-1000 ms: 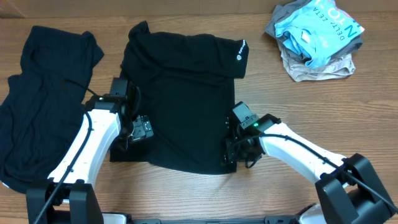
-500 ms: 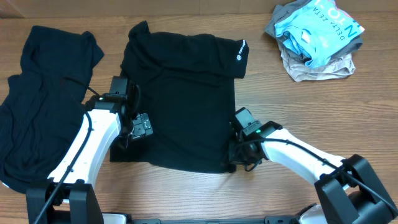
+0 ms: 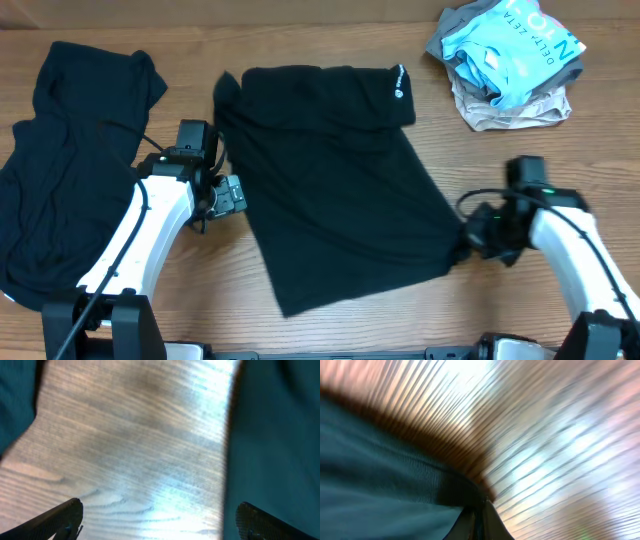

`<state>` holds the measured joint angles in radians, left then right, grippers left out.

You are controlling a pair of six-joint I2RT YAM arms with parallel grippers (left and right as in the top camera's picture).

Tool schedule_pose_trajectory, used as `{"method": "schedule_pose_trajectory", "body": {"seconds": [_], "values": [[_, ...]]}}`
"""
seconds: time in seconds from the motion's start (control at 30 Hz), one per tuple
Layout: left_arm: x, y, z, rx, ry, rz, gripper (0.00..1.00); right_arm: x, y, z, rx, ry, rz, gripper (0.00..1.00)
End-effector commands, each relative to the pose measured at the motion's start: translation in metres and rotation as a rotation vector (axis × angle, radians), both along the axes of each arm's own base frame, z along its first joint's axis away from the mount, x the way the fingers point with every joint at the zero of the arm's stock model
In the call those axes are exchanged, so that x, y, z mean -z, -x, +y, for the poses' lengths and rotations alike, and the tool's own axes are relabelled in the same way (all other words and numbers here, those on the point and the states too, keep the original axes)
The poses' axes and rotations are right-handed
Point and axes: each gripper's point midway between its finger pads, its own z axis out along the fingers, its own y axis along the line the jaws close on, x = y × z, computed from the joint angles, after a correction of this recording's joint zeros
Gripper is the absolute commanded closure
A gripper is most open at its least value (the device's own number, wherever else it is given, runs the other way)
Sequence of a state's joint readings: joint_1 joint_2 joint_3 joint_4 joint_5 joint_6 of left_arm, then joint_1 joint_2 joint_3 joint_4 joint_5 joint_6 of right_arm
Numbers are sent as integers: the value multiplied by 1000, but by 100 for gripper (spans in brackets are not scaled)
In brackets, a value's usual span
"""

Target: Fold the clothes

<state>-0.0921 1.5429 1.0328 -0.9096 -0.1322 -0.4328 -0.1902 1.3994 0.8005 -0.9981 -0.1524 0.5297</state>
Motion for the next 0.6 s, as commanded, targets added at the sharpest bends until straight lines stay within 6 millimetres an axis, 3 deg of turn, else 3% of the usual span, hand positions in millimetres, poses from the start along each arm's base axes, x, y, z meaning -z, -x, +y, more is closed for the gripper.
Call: {"method": "schedule_pose_trajectory", "body": {"seconds": [0.0, 0.1, 0.17, 0.23, 0.27, 0.37, 0.4, 0.57], "values": [[-12, -14, -5, 51, 9, -67, 0, -13, -7, -38, 65, 18, -66, 94], [-14, -24, -11, 67, 39, -109, 0, -25, -11, -69, 139, 37, -108, 94], [-17, -35, -16, 85, 60, -151, 0, -47, -19, -96, 194, 51, -169, 94], [-20, -42, -21, 115, 81, -181, 0, -66, -28, -108, 207, 49, -226, 94], [-21, -46, -24, 130, 92, -199, 0, -76, -33, -110, 198, 39, -256, 91], [-28, -62, -32, 185, 116, -270, 0, -109, -49, -109, 152, 15, -341, 53], [-31, -68, -33, 194, 118, -295, 0, -117, -53, -107, 129, 14, -359, 45], [-44, -98, -44, 255, 145, -423, 4, -147, -65, -89, 7, 20, -398, 40]]}}
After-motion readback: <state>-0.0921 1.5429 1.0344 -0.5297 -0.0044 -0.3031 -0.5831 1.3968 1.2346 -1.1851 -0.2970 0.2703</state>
